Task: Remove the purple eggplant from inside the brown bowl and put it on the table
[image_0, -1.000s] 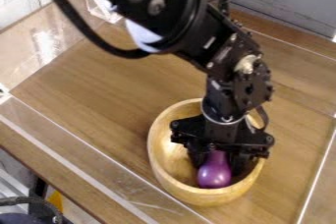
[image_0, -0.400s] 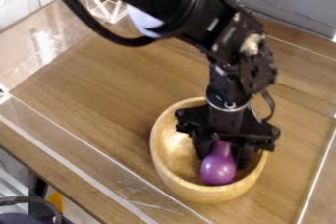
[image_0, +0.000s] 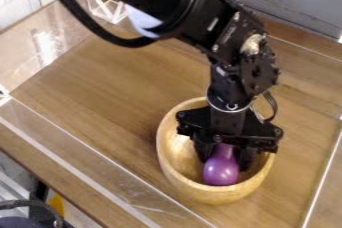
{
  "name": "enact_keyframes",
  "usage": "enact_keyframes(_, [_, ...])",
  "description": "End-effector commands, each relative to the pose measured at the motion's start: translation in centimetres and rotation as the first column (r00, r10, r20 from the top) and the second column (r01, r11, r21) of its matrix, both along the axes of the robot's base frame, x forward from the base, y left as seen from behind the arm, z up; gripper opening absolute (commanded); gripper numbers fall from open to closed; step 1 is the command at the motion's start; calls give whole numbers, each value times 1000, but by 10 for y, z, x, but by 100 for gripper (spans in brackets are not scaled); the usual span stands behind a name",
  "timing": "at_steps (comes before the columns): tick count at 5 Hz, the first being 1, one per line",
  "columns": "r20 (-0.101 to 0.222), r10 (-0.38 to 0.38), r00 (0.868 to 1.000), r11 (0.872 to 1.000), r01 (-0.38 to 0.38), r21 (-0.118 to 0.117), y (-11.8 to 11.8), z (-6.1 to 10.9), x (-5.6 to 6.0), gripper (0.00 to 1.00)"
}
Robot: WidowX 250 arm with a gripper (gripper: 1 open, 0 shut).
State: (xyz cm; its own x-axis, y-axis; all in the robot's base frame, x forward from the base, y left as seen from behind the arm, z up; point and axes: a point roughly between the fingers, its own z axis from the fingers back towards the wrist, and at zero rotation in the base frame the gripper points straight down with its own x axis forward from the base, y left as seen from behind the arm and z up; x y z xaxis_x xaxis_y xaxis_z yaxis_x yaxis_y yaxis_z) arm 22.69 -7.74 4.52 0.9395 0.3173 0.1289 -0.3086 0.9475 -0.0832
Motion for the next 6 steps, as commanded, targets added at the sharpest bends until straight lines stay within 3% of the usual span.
enact_keyframes(1, [47, -47, 998, 999, 47, -5, 4, 14, 8, 0])
enact_keyframes(2, [56, -86, 995, 996, 87, 0, 10, 18, 11, 0])
enact_keyframes(3, [94, -57, 994, 998, 57, 0, 19, 45, 15, 0])
enact_keyframes(4, [159, 0, 987, 1000, 3, -22, 37, 88, 31, 0])
enact_keyframes(5, [204, 14, 979, 1000, -9, -25, 46, 100, 46, 0])
enact_keyframes(6, [258, -1, 966, 1000, 3, -8, 47, 89, 63, 0])
